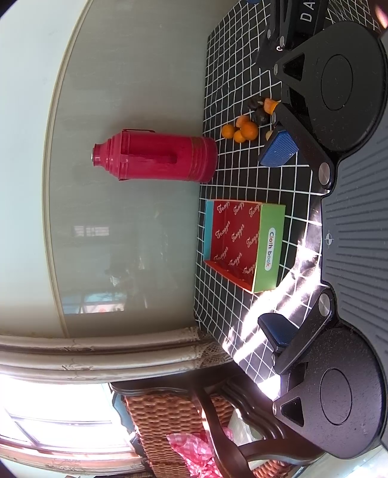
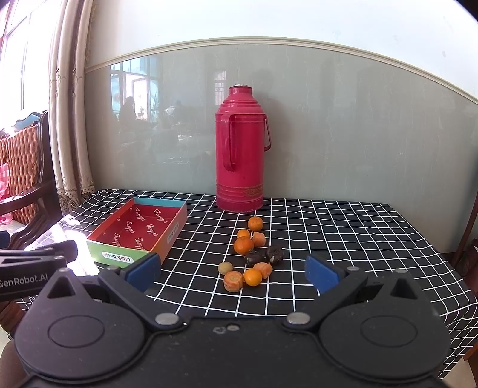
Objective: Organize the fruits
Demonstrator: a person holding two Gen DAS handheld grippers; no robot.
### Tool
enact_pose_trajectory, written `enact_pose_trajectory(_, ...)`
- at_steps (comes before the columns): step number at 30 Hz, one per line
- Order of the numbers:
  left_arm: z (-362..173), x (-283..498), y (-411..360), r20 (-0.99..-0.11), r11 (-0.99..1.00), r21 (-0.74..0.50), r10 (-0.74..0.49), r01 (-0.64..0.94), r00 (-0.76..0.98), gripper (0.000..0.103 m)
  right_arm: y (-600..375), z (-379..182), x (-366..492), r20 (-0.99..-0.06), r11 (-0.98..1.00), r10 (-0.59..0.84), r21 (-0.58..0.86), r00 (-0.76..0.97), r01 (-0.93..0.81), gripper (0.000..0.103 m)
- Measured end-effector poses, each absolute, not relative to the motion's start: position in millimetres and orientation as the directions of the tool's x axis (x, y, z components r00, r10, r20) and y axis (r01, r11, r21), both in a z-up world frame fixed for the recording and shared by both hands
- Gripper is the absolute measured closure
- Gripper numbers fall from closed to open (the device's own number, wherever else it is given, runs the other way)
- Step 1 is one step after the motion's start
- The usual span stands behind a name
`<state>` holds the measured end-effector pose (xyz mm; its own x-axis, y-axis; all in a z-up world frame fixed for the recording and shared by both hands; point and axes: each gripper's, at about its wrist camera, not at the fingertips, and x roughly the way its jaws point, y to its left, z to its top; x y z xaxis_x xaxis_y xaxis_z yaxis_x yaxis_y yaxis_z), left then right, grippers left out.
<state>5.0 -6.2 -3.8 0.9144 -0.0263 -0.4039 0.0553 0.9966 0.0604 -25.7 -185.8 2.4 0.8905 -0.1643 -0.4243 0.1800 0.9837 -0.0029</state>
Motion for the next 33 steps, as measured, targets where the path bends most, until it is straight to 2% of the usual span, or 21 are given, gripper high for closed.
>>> enact_pose_trajectory(22, -5, 6, -8, -0.405, 0.996, 0.068, -0.028, 0.061, 0.914, 0.000, -189, 3, -26, -0.421, 0.981, -0.176, 0.000, 0.890, 0.194, 0.006)
enact_pose_trajectory(33, -14, 15, -22, -0.401, 0.989, 0.078, -0.086, 0.128, 0.912, 0.000, -204, -4, -26, -0.416, 0.970, -0.216, 0.011, 0.883, 0.243, 0.006)
